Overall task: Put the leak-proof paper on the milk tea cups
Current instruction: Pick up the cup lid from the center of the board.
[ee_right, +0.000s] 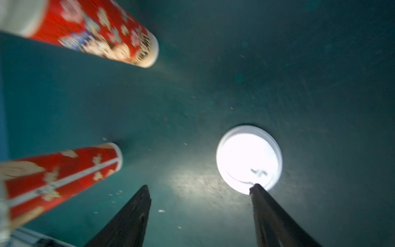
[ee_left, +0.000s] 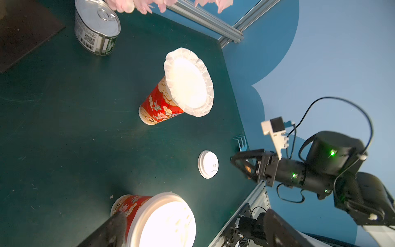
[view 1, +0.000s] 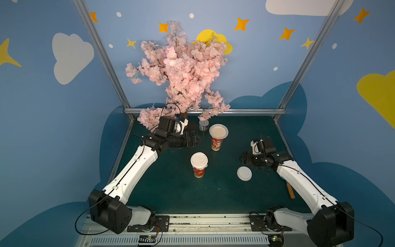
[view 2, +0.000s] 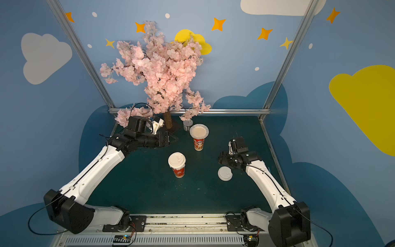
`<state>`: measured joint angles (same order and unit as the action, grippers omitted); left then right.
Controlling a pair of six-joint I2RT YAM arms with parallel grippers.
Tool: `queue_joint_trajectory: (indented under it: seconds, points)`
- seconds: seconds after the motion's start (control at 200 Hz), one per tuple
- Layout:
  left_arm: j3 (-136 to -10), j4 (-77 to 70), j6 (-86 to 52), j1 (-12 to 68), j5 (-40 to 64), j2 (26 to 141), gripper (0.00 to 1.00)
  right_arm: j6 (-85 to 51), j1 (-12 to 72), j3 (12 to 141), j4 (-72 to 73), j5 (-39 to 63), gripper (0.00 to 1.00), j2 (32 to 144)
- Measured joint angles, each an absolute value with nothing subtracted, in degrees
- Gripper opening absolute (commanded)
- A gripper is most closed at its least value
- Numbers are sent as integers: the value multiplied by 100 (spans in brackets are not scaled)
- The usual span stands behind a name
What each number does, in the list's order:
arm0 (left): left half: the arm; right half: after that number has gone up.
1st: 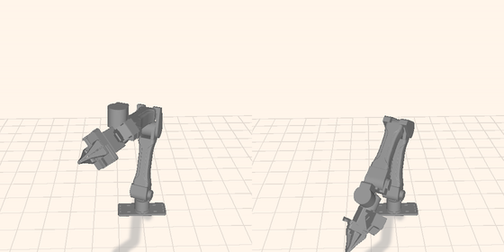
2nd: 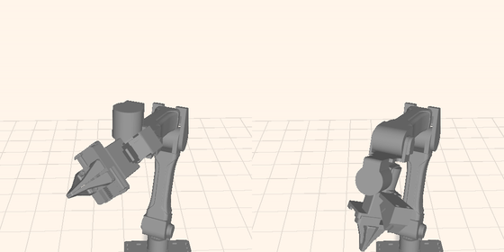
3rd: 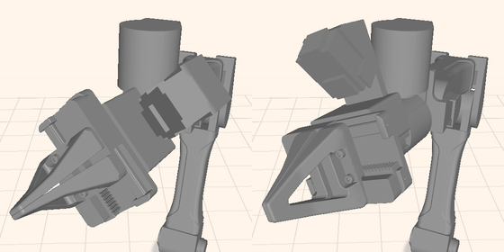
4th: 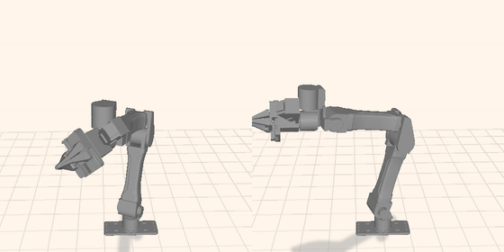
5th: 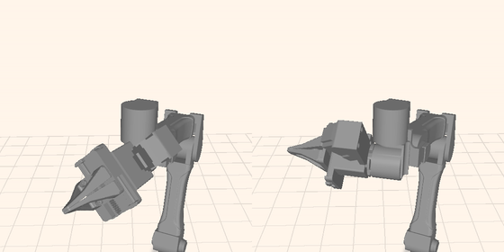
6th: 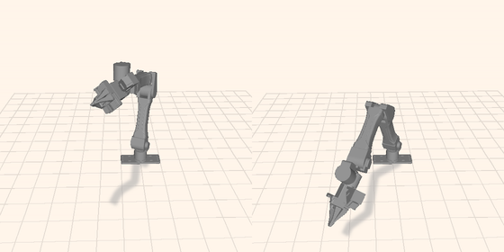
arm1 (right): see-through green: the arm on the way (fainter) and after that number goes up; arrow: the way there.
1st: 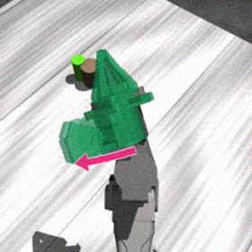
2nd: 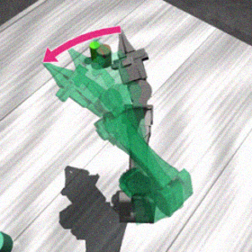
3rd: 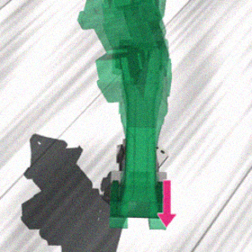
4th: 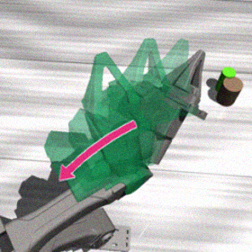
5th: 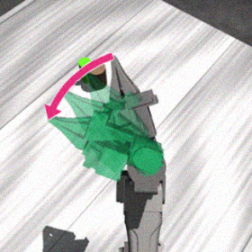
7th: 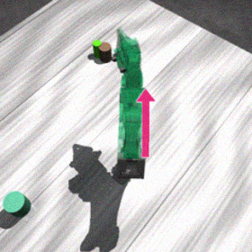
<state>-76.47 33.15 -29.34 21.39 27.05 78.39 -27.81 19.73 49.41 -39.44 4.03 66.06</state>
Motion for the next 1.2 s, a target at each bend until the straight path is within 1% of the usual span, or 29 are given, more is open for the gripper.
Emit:
queue_joint_trajectory:
  seconds: [0.125,0.205,0.235,0.295,0.536,0.761,1.202]
  points:
    - [-7747,3323,-2882,2139,2703,7898,100,-2847,2193,4401,-4007,67,81,6379]
    - [-7758,3330,-2871,2139,2703,7920,100,-2893,2320,4185,-3992,-91,81,6396]
    - [-7756,3336,-2871,2139,2703,7931,100,-2915,2355,4139,-3990,-143,83,6423]
    - [-7758,3347,-2869,2139,2700,7953,100,-2956,2423,4088,-3953,-248,83,6523]
    - [-7756,3391,-2869,2139,2696,7972,100,-2965,2502,4123,-3708,-475,83,7271]
    - [-7756,3406,-2871,2139,2679,7970,100,-2926,2502,4466,-3675,-694,84,8064]
    - [-7749,3433,-2869,2137,2606,7940,100,-2886,2401,4598,-3535,-816,84,8527]
